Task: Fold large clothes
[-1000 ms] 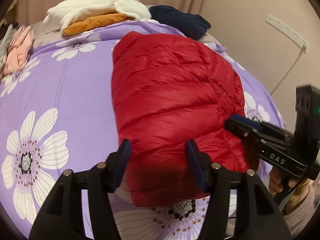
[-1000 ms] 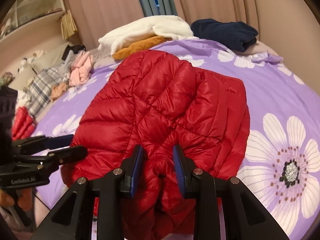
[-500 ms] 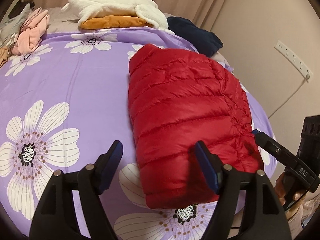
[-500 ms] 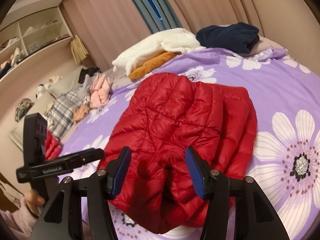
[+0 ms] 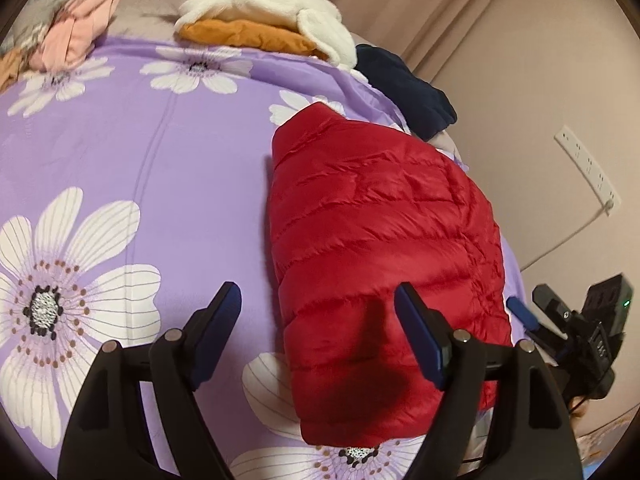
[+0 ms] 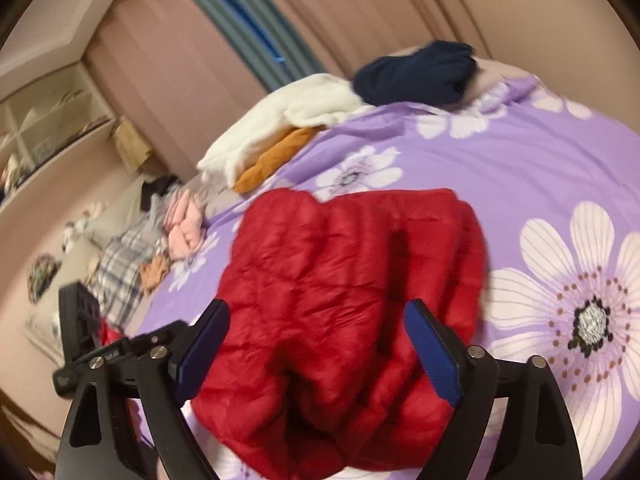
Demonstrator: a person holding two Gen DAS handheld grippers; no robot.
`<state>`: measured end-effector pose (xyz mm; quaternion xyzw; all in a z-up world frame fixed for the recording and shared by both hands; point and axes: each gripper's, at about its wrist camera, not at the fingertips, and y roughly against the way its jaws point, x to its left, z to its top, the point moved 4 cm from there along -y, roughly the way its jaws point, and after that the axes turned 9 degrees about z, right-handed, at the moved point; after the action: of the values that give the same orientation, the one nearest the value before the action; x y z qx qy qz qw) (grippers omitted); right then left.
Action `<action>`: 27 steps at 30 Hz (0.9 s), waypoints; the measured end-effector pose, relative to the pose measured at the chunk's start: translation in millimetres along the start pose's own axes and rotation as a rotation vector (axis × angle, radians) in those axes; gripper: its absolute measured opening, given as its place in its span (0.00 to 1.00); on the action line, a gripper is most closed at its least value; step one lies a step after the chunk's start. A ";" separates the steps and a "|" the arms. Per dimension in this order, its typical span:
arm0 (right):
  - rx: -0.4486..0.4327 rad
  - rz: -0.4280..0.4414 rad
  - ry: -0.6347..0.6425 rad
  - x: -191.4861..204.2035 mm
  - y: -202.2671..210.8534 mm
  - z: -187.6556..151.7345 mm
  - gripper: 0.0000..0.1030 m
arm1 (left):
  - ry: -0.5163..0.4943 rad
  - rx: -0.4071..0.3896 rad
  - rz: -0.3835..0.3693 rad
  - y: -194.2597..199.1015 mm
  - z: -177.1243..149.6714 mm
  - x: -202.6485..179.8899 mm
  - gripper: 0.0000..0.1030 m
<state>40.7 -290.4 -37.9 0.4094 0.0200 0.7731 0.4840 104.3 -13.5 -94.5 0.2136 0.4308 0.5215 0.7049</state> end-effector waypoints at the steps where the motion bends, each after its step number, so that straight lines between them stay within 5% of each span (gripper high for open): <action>1: 0.005 -0.007 -0.029 -7.3 -0.4 0.3 0.91 | 0.013 0.011 -0.009 -3.1 0.7 1.9 0.78; 8: 0.045 0.005 -0.180 -44.0 -7.4 -4.7 0.94 | 0.108 0.104 -0.088 -31.8 5.3 8.9 0.78; 27: 0.111 0.137 -0.455 -91.8 -36.5 -22.1 0.99 | 0.233 0.192 -0.227 -68.4 10.3 15.9 0.89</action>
<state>71.0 -333.1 -124.4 0.5992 -0.0748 0.6899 0.3993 151.8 -22.3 -146.4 0.1678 0.5786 0.4163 0.6810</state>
